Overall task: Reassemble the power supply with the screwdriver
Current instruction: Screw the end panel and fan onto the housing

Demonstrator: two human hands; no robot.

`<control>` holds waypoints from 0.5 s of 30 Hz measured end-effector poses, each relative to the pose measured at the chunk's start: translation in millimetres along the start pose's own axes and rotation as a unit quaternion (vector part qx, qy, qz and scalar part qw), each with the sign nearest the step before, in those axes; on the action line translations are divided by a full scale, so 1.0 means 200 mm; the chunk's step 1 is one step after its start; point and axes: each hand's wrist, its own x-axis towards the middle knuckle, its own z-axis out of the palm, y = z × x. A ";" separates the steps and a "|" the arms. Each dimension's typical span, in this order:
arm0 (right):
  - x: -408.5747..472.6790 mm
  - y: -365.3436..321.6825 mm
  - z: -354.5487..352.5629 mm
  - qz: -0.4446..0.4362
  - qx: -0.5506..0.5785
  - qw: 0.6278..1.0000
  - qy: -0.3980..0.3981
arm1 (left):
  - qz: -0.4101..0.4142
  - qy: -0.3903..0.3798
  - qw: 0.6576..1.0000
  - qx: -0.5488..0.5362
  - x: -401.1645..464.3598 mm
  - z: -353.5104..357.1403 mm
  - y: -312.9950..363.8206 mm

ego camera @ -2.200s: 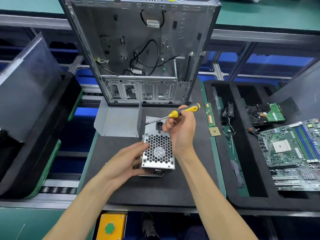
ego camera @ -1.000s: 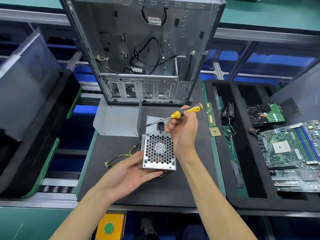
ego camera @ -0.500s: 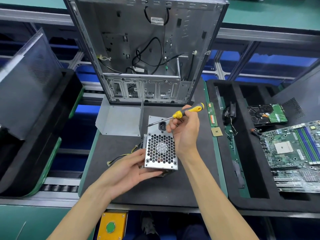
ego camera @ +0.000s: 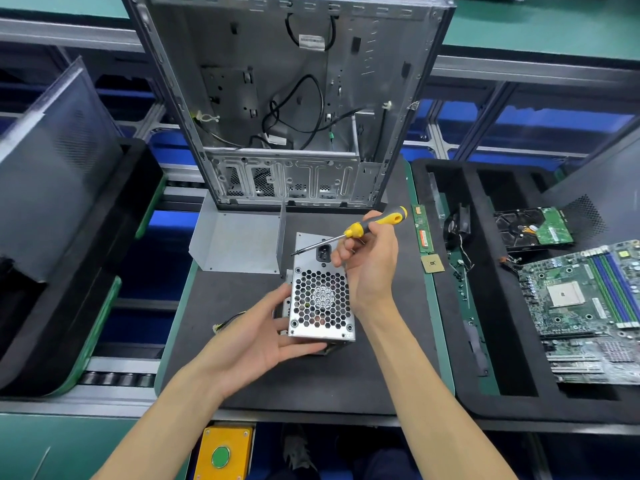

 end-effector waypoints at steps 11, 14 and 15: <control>0.00 0.00 0.00 -0.002 -0.007 1.000 -0.003 | 0.029 0.009 0.998 0.061 0.01 -0.01 -0.02; -0.01 0.00 0.00 -0.006 -0.005 1.000 -0.004 | 0.034 0.018 0.998 0.056 0.01 -0.01 -0.03; 0.00 0.00 0.00 -0.006 -0.005 1.000 -0.003 | 0.034 0.018 0.998 0.056 0.01 -0.01 -0.03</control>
